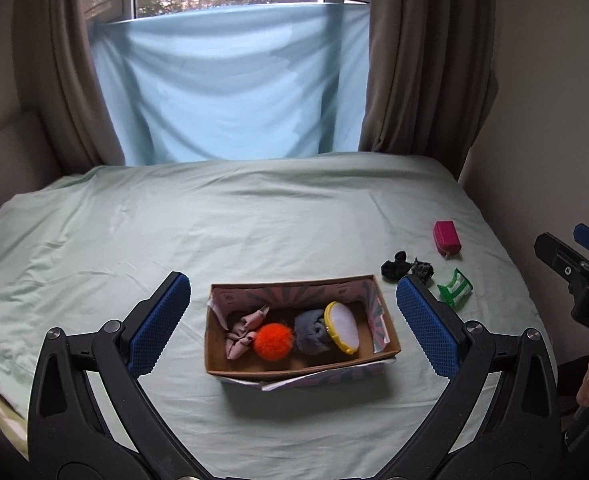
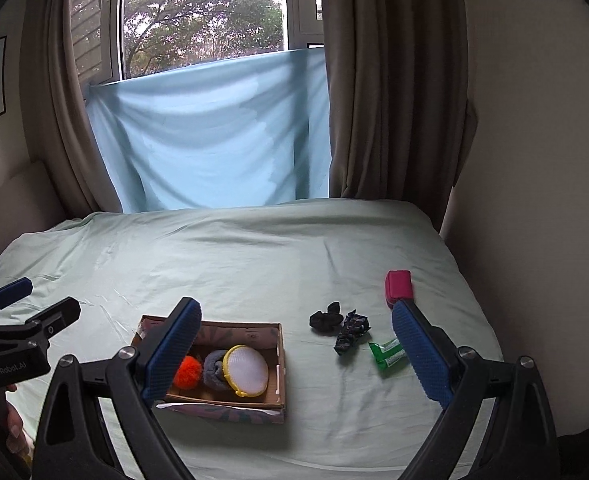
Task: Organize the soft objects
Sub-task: 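Move both tools back toward the black scrunchies and green wipes pack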
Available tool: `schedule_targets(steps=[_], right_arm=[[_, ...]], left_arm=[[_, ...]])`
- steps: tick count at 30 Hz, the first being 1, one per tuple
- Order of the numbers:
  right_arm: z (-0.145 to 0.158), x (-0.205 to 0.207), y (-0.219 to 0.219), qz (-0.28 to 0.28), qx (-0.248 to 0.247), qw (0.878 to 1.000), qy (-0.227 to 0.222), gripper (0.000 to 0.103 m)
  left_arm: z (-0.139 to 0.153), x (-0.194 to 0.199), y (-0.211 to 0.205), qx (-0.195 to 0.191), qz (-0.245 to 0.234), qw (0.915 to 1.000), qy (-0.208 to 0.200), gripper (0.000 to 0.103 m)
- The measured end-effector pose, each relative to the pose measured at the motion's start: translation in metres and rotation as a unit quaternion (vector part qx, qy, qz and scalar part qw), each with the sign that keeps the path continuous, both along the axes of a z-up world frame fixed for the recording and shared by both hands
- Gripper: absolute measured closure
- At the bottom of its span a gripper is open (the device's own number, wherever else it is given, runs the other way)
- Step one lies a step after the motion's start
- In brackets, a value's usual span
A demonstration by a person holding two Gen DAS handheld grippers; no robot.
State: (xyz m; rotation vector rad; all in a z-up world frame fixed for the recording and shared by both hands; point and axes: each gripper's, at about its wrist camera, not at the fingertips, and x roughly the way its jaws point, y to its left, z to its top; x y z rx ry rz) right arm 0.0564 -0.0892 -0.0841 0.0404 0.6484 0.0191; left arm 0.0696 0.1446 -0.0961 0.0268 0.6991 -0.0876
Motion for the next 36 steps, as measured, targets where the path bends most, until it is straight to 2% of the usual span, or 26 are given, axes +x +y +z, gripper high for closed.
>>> schedule_targets(steps=[5,9,16,20,27,36], right_arm=[[0.002,0.003,-0.052,-0.004,0.019,1.000,-0.008,0.007],[-0.001,0.014,-0.096,-0.013,0.020,1.000,-0.009,0.007],[-0.021,0.055,-0.168,-0.007,0.021,1.000,0.008,0.007],[-0.041,0.086,-0.199,0.006,0.023,1.000,0.018,0.007],[-0.101,0.133,-0.241,0.015,0.029,0.998,0.050,0.007],[-0.207,0.161,-0.257,-0.038,0.103,0.985,0.133,0.008]], left_arm=[[0.007,0.011,-0.052,-0.005,-0.007,0.9999,-0.008,0.000],[0.000,0.030,-0.098,-0.007,-0.015,0.9999,-0.001,0.000],[-0.029,0.067,-0.180,-0.013,-0.030,0.9992,0.022,0.000],[-0.055,0.088,-0.218,-0.013,-0.024,0.9987,0.042,0.000],[-0.110,0.124,-0.263,-0.010,-0.015,0.9974,0.070,0.001],[-0.191,0.173,-0.292,0.003,-0.031,0.9936,0.109,0.008]])
